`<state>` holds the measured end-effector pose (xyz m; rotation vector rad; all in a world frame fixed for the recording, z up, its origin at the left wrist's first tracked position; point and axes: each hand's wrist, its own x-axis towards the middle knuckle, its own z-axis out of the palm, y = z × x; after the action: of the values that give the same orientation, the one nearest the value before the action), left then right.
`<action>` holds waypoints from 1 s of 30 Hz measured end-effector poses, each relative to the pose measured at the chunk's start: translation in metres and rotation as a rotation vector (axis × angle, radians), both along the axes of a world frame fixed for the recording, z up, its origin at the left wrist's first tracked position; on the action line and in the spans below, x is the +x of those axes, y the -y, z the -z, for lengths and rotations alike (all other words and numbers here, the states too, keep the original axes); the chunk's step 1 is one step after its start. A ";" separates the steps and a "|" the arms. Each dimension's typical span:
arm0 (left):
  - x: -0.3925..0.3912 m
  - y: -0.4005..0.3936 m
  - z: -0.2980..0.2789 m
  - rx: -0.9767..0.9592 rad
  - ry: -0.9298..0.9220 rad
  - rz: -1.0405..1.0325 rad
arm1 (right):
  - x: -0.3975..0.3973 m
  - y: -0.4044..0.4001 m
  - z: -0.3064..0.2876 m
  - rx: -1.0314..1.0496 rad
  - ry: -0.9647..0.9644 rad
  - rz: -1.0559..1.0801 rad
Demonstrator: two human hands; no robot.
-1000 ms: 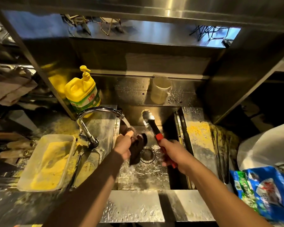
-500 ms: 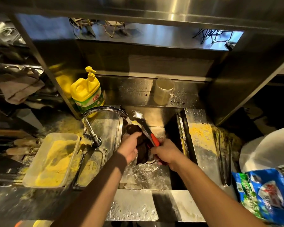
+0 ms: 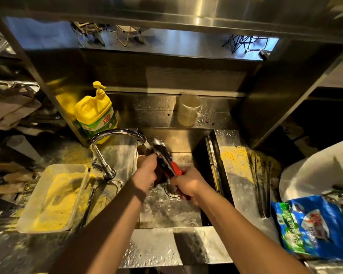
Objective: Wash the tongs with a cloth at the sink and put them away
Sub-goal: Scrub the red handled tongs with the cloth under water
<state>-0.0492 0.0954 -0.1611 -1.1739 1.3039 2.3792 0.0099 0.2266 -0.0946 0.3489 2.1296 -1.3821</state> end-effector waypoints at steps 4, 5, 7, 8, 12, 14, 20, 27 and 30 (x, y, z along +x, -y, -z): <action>0.008 -0.010 -0.001 -0.036 0.013 0.034 | -0.003 0.002 -0.004 0.020 -0.038 -0.008; 0.007 -0.007 0.000 -0.062 0.007 0.025 | -0.001 -0.001 -0.006 0.025 -0.035 -0.021; 0.001 0.002 0.003 -0.180 0.002 0.007 | 0.003 -0.014 -0.010 0.032 -0.018 -0.046; -0.001 0.005 0.004 -0.259 0.008 0.017 | 0.005 -0.024 -0.013 0.037 -0.001 -0.060; 0.002 0.009 0.014 -0.456 0.074 0.037 | 0.007 -0.066 -0.027 0.217 -0.028 -0.133; 0.010 0.004 0.021 -0.478 0.110 0.046 | 0.006 -0.081 -0.032 0.404 -0.169 -0.176; 0.032 -0.043 0.027 -0.457 0.064 0.184 | 0.013 -0.110 -0.033 0.981 -0.546 -0.261; 0.042 -0.129 -0.027 -0.505 -0.195 0.434 | 0.041 -0.171 -0.052 0.679 -0.455 -0.005; 0.050 -0.185 -0.052 -0.485 -0.288 0.540 | 0.067 -0.211 -0.063 0.582 -0.418 0.149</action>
<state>0.0010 0.2803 -0.1094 -0.4607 2.0567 1.9299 0.0770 0.4378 -0.0314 0.4798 2.8985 -0.9355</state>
